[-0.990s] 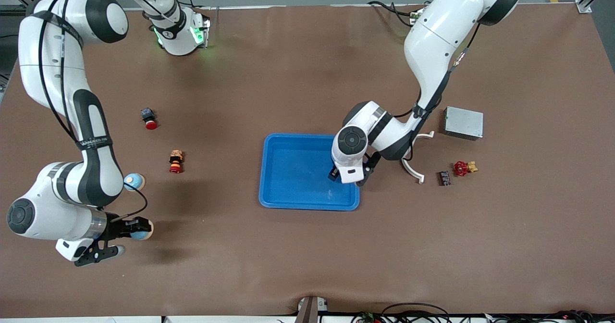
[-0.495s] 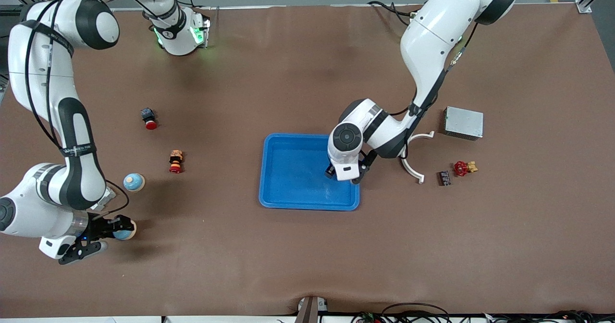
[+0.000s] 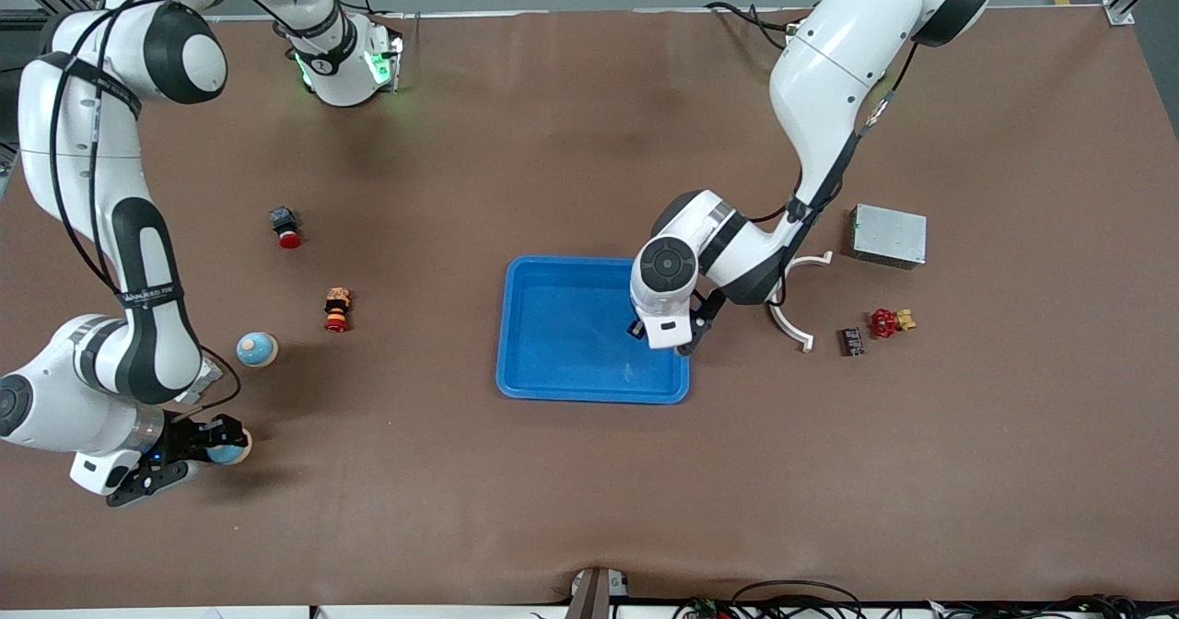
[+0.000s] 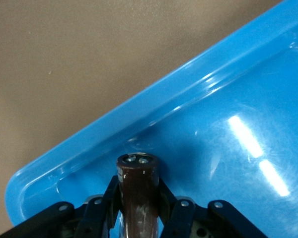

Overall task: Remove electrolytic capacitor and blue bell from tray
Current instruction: 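Place the bell with the right gripper while the left gripper carries the capacitor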

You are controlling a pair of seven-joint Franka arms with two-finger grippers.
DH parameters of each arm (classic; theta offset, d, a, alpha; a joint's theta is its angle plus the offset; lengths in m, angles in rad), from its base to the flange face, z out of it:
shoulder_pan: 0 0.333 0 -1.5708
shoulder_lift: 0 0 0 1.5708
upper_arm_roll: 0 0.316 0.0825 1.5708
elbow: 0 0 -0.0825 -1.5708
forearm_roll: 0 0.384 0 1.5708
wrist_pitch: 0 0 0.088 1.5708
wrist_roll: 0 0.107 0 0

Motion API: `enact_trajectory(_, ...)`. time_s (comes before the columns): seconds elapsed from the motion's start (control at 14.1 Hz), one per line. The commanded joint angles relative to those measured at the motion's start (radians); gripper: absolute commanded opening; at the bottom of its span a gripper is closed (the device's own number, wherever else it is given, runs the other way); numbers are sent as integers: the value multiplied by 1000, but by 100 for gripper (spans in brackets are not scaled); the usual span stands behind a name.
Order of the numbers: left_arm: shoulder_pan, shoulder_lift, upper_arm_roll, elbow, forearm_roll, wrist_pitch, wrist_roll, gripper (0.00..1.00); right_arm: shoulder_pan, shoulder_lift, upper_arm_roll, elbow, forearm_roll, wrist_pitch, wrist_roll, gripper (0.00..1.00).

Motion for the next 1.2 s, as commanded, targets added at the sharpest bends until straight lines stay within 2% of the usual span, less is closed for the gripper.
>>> enact_trajectory(0.0, -5, -4, 13, 10, 33, -1, -26, 0, -9, 40, -7, 1, -9, 45, -17, 25)
enact_trajectory(0.07, -2, -15, 13, 23, 33, -1, -26, 0, -7, 39, -7, -2, -6, 45, -21, 99)
enact_trajectory(0.42, 30, -97, 10, 43, 36, -54, -2, 0, -1, 20, -7, -4, -7, 33, -15, 100)
enact_trajectory(0.64, 67, -194, 0, 40, 15, -160, 105, 0, 5, 1, -7, -1, -12, 13, -17, 100)
enact_trajectory(0.92, 152, -329, -3, 20, -113, -370, 371, 0, 7, -67, -12, 14, -13, -162, -14, 100)
enact_trajectory(1.13, 269, -479, -5, -89, -156, -435, 577, 0, 22, -148, -32, 37, -15, -294, -11, 100)
